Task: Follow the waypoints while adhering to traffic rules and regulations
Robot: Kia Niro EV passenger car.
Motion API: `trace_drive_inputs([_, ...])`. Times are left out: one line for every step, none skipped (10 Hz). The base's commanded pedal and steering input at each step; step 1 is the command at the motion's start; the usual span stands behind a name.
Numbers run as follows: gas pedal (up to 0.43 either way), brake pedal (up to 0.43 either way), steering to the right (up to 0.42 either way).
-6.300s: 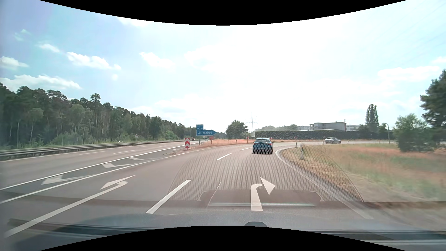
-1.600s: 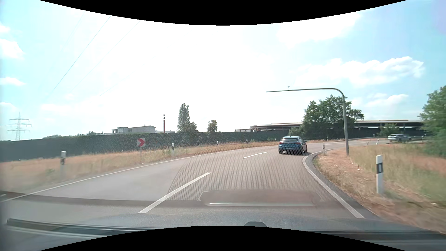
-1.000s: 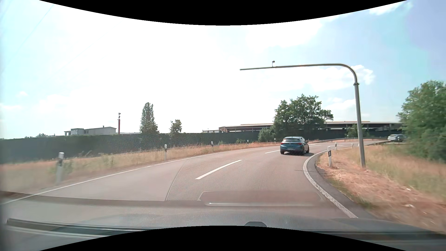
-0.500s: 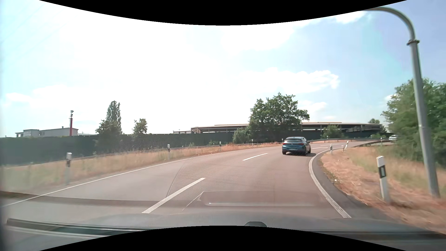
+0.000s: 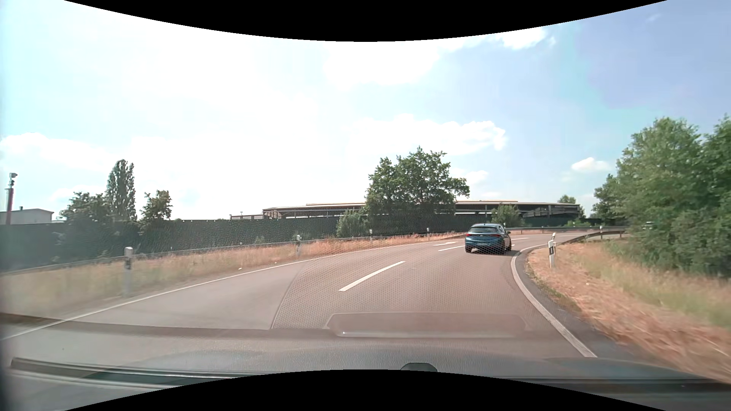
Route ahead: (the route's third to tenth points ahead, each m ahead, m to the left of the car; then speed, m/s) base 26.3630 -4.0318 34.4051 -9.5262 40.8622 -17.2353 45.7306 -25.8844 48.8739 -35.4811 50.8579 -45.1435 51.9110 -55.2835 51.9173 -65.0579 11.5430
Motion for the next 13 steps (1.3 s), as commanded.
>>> trace_drive_inputs([0.067, 0.0, 0.099])
trace_drive_inputs([0.079, 0.0, 0.099])
trace_drive_inputs([0.087, 0.0, 0.099])
trace_drive_inputs([0.087, 0.0, 0.099])
trace_drive_inputs([0.087, 0.0, 0.097])
trace_drive_inputs([0.098, 0.0, 0.097])
trace_drive_inputs([0.098, 0.0, 0.096])
trace_drive_inputs([0.098, 0.0, 0.096])
trace_drive_inputs([0.11, 0.0, 0.095])
trace_drive_inputs([0.11, 0.0, 0.096])
trace_drive_inputs([0.11, 0.0, 0.099])
trace_drive_inputs([0.11, 0.0, 0.106])
trace_drive_inputs([0.11, 0.0, 0.11])
